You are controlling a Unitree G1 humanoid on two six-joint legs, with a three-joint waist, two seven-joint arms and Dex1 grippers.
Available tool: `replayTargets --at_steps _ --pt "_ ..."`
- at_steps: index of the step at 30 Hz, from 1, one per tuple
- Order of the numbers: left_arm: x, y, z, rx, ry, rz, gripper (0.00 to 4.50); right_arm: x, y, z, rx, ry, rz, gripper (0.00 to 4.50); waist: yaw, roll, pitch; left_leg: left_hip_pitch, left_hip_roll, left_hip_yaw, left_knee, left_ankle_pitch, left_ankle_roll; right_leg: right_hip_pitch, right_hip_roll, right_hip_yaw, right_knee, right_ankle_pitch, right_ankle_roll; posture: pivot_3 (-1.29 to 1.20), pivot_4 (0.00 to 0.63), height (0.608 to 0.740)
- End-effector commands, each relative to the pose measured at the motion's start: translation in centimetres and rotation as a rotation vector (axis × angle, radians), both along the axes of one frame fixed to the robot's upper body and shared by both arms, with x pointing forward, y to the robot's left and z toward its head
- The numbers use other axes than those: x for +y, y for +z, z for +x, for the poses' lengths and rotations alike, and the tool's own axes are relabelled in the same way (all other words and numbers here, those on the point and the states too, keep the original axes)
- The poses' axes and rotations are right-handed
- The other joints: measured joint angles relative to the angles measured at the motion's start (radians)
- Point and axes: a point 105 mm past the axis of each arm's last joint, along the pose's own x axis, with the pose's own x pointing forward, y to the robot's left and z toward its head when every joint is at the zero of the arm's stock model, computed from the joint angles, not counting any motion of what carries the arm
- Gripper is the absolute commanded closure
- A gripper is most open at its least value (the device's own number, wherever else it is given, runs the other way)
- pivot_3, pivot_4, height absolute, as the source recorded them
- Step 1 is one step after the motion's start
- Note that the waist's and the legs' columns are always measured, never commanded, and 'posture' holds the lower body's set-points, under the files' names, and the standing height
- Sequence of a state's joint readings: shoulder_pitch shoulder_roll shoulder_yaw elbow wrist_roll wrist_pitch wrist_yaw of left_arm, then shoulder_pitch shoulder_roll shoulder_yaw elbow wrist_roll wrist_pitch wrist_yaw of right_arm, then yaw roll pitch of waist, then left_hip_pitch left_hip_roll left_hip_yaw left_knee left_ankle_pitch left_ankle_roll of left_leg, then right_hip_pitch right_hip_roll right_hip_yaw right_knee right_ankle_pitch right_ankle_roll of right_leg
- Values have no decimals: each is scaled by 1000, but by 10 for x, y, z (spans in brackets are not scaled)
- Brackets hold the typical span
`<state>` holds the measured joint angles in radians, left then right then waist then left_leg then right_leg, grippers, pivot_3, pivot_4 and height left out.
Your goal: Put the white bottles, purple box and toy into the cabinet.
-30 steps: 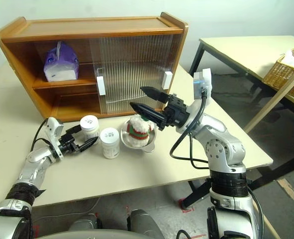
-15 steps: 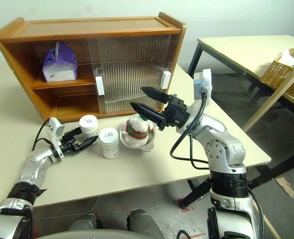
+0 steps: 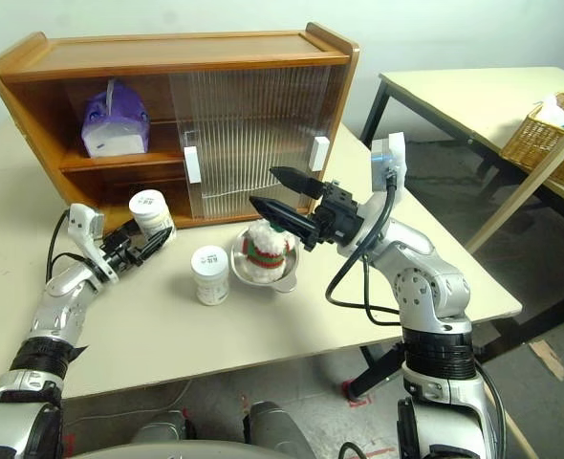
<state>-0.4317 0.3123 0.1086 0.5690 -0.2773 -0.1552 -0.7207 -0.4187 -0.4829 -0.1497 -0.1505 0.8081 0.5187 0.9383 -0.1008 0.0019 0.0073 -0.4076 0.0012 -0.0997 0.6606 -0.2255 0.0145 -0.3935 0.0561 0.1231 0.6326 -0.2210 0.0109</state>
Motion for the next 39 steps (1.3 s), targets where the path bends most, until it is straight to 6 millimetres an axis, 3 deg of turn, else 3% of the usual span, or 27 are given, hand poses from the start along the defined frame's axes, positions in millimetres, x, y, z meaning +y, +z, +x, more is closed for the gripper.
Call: replayTargets --at_steps 1,19,39 --pt "2 9 12 -31 43 -2 1439 2 3 -1 -16 9 -3 0 0 0 0 0 0 0 0 0 0 0 0 0 0 0 0 -161 0 740" --pt "34 11 45 -2 341 -11 1439 1 3 -1 -17 5 -3 0 -4 0 0 0 -3 1 2 2 4 2 0 1 0 2 5 -166 0 740" --pt "17 3 71 91 499 59 1439 1 2 -3 -16 -4 0 0 -9 -1 1 0 -16 1 3 6 10 4 -2 1 -1 3 15 -195 0 740"
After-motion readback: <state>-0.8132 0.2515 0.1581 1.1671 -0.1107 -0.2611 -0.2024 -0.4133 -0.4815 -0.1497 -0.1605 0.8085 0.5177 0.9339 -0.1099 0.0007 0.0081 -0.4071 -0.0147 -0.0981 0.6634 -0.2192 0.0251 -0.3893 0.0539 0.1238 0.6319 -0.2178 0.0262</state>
